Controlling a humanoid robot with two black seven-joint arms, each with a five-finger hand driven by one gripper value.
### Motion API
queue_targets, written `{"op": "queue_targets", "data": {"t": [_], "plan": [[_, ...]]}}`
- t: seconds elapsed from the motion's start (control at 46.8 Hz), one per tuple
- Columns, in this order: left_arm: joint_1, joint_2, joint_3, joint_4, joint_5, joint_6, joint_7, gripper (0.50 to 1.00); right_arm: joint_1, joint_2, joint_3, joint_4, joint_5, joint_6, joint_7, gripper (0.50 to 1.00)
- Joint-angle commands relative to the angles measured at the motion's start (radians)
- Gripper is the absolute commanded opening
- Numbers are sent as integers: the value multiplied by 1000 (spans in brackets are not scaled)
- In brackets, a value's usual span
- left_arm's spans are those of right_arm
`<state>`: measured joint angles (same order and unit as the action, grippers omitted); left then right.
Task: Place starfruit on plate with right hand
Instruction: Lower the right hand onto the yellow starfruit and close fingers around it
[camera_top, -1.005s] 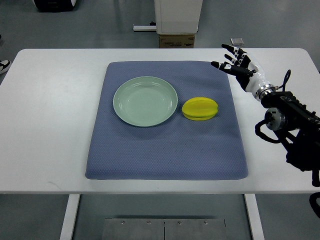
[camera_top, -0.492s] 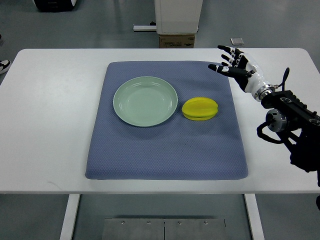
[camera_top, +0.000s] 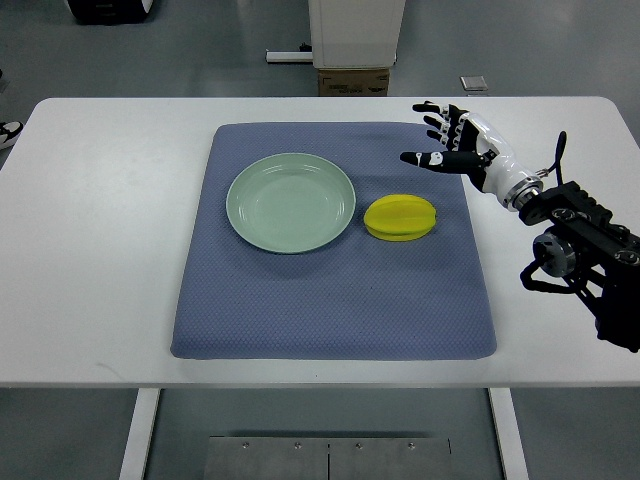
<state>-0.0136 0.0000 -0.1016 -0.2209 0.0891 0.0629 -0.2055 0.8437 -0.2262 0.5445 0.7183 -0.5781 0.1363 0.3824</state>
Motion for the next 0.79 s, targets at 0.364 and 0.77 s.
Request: {"op": "queue_targets", "data": {"t": [0.364, 0.77], "plan": [[1, 0, 0, 0, 1, 0, 0, 1000, -8, -24, -147, 63, -155, 8, 139, 1000], [1, 0, 0, 0, 0, 0, 0, 1000, -9, -15, -248, -11, -195, -46, 196, 995]]}}
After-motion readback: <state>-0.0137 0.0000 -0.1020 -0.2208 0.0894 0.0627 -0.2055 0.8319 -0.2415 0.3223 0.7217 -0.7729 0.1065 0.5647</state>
